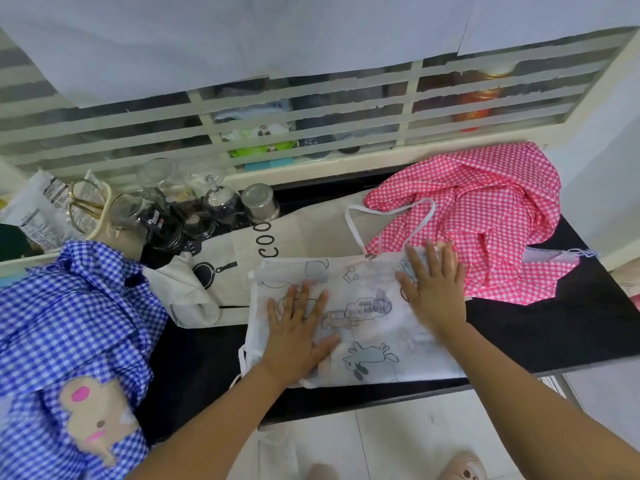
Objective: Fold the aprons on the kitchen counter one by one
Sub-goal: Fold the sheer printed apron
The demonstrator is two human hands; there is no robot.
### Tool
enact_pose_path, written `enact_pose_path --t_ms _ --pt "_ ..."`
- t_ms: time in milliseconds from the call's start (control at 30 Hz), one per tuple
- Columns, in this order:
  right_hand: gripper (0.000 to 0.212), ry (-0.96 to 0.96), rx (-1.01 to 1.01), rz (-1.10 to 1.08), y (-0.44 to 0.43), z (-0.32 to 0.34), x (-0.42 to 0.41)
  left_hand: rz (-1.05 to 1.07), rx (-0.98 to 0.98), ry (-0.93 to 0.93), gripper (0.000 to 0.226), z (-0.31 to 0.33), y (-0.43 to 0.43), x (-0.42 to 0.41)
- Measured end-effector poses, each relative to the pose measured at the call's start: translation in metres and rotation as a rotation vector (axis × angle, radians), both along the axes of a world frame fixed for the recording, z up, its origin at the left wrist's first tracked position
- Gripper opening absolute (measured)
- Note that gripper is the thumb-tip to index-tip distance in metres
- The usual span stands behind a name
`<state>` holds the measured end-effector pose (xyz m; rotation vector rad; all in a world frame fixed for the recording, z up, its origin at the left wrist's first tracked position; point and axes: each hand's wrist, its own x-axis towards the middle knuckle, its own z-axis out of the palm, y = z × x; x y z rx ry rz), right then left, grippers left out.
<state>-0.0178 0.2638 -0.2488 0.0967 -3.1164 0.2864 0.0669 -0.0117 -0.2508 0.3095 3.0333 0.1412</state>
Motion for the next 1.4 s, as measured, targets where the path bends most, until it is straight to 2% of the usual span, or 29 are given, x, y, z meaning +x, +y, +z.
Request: enact_pose_path --t_ms 67,133,233,333,500,667,733,833,933,1033,1100,1167,1267,1333,1400 --pt "0.066 0.007 -0.023 -0.005 0.0 0.0 0.001 -0.074 0.038 0.035 0.071 0.005 0.006 -0.002" --pt "0.062 0.052 -0.047 0.036 -0.002 0.005 0.003 -0.26 0.062 0.086 0.063 0.009 0.015 -0.008" --pt "0.053 0.188 -0.081 0.318 -0.002 0.006 0.008 -0.344 0.083 0.1 0.059 0.011 0.032 -0.03" --pt "0.053 0.153 -0.108 0.44 -0.001 -0.001 0.009 -0.291 0.015 -0.004 0.066 0.01 0.034 -0.051" --pt "0.061 0.076 -0.032 0.205 -0.002 -0.002 0.005 -0.049 -0.028 -0.113 0.082 0.011 -0.008 -0.069" --pt "0.066 0.027 -0.068 0.152 -0.004 0.0 0.005 0.064 -0.016 -0.086 0.091 0.014 -0.04 -0.064" --pt "0.067 0.011 -0.181 0.121 -0.002 0.004 0.005 0.159 0.048 -0.106 0.094 0.019 -0.037 -0.06" --pt "0.058 0.049 -0.461 0.047 0.003 0.009 0.003 0.293 0.299 -0.091 0.087 0.036 -0.039 -0.042" --pt "0.055 0.089 -0.544 -0.029 0.004 0.011 0.003 0.434 0.492 -0.04 0.078 0.057 -0.057 -0.005" --pt "0.065 0.059 -0.601 -0.151 0.002 0.017 0.0 0.609 0.391 -0.296 0.053 0.071 -0.08 0.029" --pt "0.074 0.018 -0.646 -0.204 0.0 0.025 -0.004 0.639 0.301 -0.465 0.036 0.075 -0.086 0.045" --pt "0.077 -0.011 -0.766 -0.287 -0.003 0.037 -0.009 0.655 0.326 -0.544 0.027 0.075 -0.085 0.051" --pt "0.061 -0.119 -0.921 -0.474 -0.001 0.057 -0.014 0.817 0.564 -0.647 0.027 0.078 -0.079 0.052" --pt "0.046 -0.238 -0.955 -0.507 0.004 0.071 -0.015 0.973 0.843 -0.764 0.019 0.088 -0.079 0.055" --pt "0.032 -0.335 -1.02 -0.518 0.012 0.085 -0.013 0.98 1.027 -0.896 0.022 0.096 -0.082 0.063"
